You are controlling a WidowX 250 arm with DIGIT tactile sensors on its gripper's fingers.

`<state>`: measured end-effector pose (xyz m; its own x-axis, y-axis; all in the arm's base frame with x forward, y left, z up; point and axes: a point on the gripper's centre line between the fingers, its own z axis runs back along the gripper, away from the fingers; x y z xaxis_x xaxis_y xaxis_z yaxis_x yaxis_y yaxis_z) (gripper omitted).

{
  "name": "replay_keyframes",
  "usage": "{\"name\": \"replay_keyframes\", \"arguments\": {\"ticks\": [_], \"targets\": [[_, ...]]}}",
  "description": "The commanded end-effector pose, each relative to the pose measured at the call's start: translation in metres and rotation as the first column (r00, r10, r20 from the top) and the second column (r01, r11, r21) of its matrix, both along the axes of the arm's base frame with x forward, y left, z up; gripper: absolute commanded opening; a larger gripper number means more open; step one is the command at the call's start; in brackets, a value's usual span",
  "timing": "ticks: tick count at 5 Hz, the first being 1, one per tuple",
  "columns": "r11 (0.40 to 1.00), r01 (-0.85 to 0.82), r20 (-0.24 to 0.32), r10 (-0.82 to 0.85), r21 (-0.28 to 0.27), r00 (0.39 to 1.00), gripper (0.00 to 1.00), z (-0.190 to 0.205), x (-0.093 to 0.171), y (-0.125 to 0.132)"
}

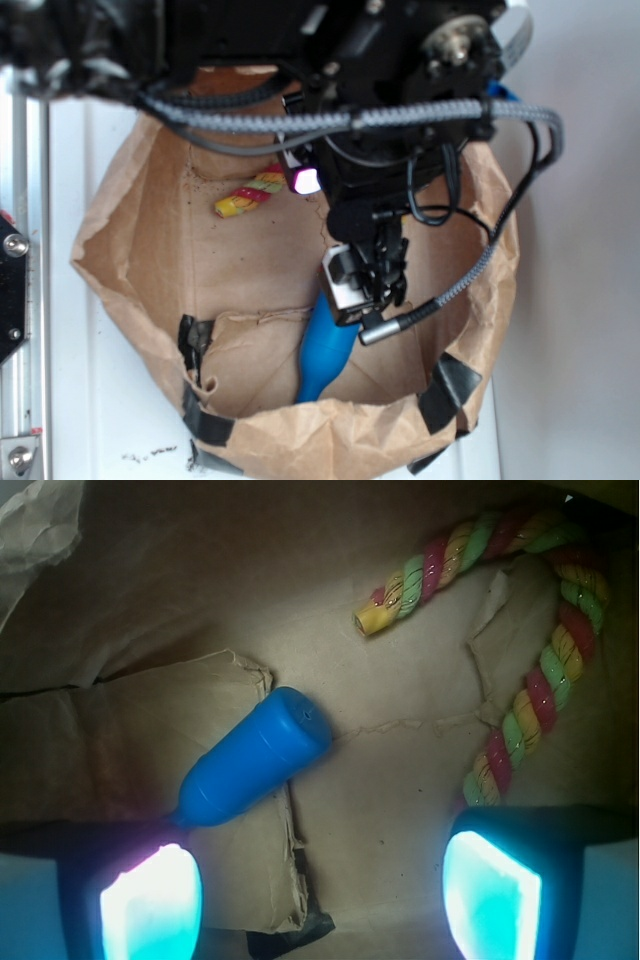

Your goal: Grab the multicolored rope.

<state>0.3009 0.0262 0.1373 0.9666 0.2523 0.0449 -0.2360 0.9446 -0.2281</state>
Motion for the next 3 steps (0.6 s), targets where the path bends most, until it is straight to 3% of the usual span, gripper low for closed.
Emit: {"name": "replay_keyframes", "arguments": {"ticks": [1, 2, 3], "targets": [[1.000, 0.003, 0.049, -0.004, 0.015, 0.999, 1.00, 0.014, 0.004, 0.004], [0.996, 0.028, 0.021, -0.030, 0.089, 0.999, 1.00, -0.021, 0.014, 0.011], [0.990, 0.002, 0.032, -0.007, 0.142, 0.999, 1.00, -0.041, 0.025, 0.023]]}}
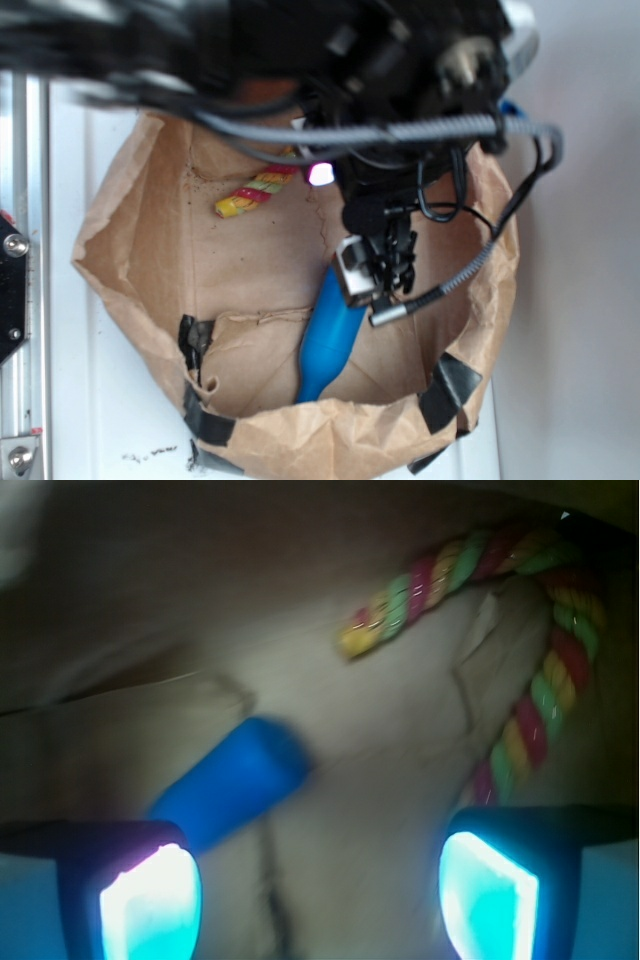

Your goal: Grab the multicolored rope.

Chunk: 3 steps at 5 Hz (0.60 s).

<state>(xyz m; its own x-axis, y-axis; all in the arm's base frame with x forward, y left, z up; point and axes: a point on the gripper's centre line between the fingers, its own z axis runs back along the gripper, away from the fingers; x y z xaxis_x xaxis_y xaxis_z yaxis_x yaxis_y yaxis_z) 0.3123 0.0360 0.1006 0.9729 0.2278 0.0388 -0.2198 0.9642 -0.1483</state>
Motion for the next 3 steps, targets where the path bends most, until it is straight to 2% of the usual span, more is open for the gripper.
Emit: {"name": "replay_keyframes", "arguments": {"ticks": [1, 2, 3], "targets": [[0.994, -0.057, 0.087, 0.049, 0.090, 0.995, 1.00, -0.010, 0.023, 0.022], [0.989, -0.090, 0.140, 0.073, 0.116, 0.987, 1.00, -0.014, 0.030, 0.035], [0.967, -0.216, 0.176, 0.192, 0.132, 0.966, 1.00, -0.018, 0.039, 0.045]]}}
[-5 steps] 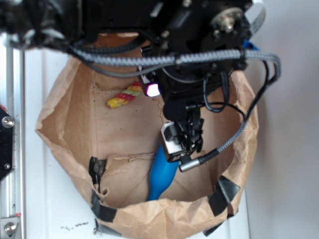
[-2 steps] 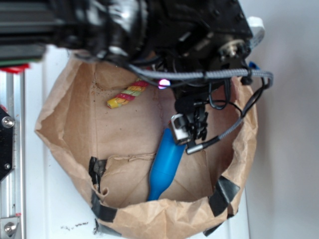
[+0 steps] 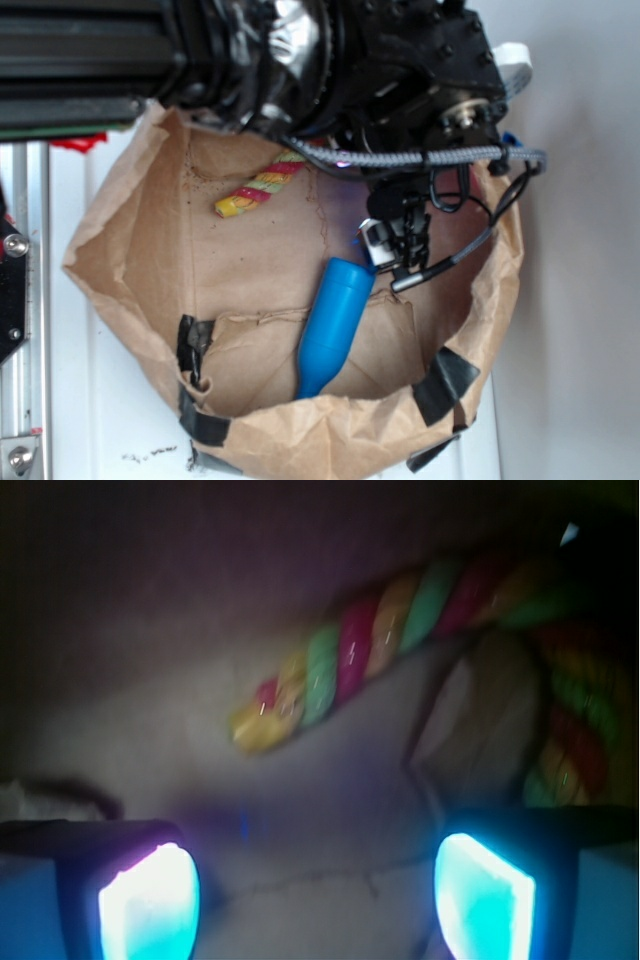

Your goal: Grab the multicolored rope.

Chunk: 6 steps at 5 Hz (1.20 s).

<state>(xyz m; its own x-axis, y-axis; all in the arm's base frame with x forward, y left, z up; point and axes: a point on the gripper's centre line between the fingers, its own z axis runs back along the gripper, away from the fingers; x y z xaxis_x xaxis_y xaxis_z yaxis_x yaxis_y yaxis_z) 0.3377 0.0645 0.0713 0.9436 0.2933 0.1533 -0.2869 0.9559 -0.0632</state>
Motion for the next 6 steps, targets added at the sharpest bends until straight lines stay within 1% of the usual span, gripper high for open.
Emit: {"name": "replay_keyframes", "arguments": {"ticks": [1, 2, 3, 4, 5, 6], "targets": [[0.988, -0.131, 0.053, 0.135, -0.076, 0.989, 1.00, 0.025, 0.002, 0.017], [0.987, -0.085, 0.058, 0.093, -0.139, 0.994, 1.00, 0.043, -0.019, 0.016], [0.984, -0.113, 0.115, 0.129, -0.138, 0.985, 1.00, 0.051, -0.035, 0.026], [0.965, -0.255, 0.186, 0.262, -0.064, 0.947, 1.00, 0.040, -0.031, 0.039], [0.951, -0.307, 0.216, 0.305, -0.025, 0.928, 1.00, 0.029, -0.026, 0.041], [0.945, -0.327, 0.206, 0.319, 0.007, 0.925, 1.00, 0.016, -0.016, 0.039]]}}
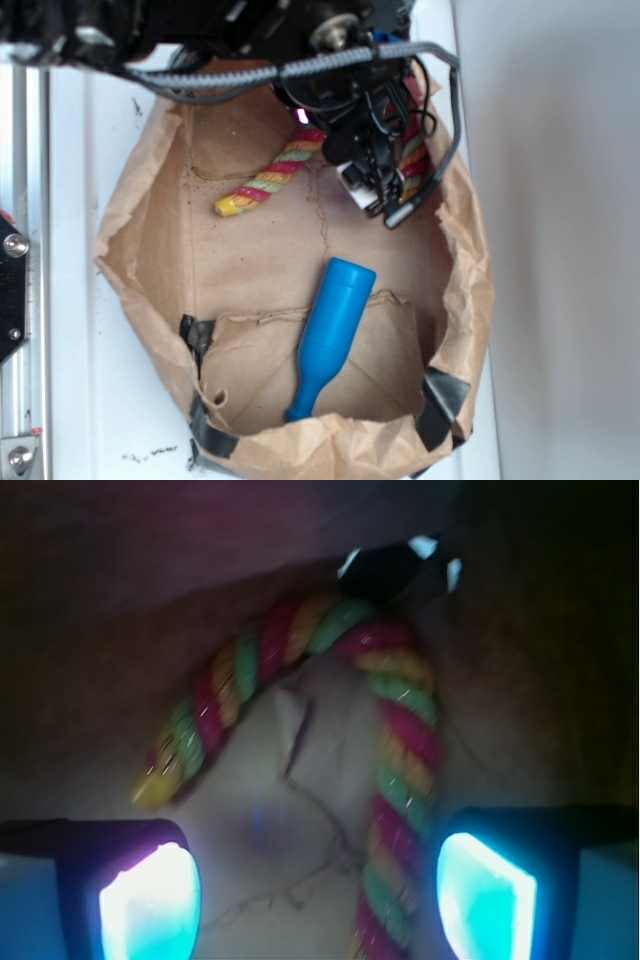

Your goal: Grab the multicolored rope.

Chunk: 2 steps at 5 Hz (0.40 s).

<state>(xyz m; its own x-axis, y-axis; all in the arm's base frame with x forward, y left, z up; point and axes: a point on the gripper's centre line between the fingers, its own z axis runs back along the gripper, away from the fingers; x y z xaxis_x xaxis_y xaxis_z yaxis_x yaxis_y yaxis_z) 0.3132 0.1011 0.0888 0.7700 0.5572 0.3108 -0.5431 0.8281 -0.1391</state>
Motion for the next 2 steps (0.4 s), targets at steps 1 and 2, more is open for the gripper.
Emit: {"name": "replay_keyframes", "arguments": {"ticks": [1, 2], "targets": [[0.997, -0.007, -0.008, 0.008, 0.076, 1.000, 1.00, -0.016, 0.012, -0.005], [0.994, 0.008, -0.035, -0.004, 0.112, 0.999, 1.00, -0.028, 0.017, -0.012]]}}
